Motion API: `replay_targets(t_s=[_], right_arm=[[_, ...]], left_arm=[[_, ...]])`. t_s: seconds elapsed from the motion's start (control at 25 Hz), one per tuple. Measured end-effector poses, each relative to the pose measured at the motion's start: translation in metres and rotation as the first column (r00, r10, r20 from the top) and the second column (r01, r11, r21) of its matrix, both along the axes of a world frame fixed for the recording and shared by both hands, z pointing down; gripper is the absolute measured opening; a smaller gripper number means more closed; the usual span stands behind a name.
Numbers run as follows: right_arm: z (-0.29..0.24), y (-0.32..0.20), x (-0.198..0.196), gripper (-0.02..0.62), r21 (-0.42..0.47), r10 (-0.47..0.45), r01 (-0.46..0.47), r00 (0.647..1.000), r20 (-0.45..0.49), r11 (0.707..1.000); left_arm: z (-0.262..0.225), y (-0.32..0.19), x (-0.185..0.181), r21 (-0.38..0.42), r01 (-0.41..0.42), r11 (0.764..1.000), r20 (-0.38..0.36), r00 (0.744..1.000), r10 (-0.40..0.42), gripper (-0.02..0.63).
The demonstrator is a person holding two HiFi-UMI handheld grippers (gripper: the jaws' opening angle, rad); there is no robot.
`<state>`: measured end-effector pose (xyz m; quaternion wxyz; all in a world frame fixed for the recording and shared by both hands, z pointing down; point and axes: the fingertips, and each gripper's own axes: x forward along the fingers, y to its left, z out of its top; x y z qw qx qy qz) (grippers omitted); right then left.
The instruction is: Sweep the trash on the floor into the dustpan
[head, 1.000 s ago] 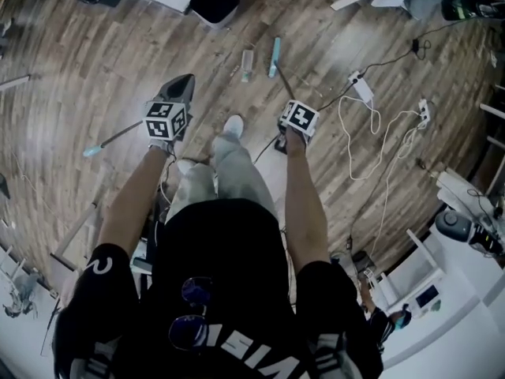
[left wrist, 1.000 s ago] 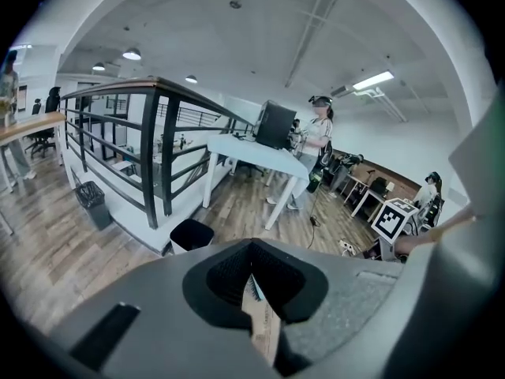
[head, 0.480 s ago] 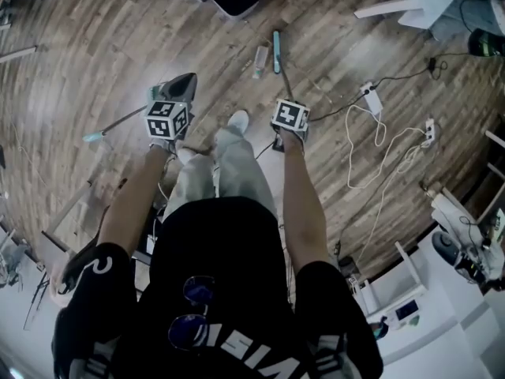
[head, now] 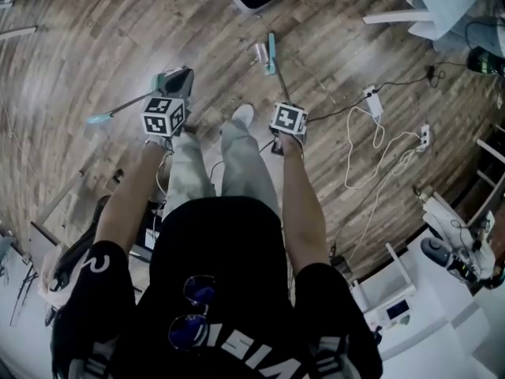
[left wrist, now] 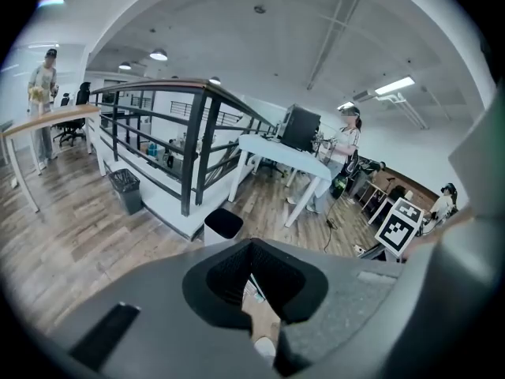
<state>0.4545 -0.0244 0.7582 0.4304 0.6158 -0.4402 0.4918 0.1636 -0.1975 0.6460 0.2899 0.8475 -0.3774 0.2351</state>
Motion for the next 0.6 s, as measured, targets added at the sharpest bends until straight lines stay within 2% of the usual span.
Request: replay_targets(t_s=[0.2,0.4,0.6], right_arm=[[0.002,0.017,-0.065,0.083,-0.007,-0.042,0.042,0.999,-0.014,0.999],[0.002,0.039,-0.138,0.083,-0.014,-0.045,0.045,0.999,0.000,0.999],[0.000,0.061,-0.195,0.083,-0.040,-0.076,0.076,0.997,0.007,0.996]], left_arm=[[0.001,0.011,-0.073,0.001,0.019,1.000,-0.003,1.000,-0.019,-0.002],[0.005,0.028,-0.151,-0.017,0.030,0.999,0.003,1.000,-0.030,-0.002],[0.007,0.039,-0.206,-0.015,0.035,0.999,0.005,0.999,-0.035,-0.002]])
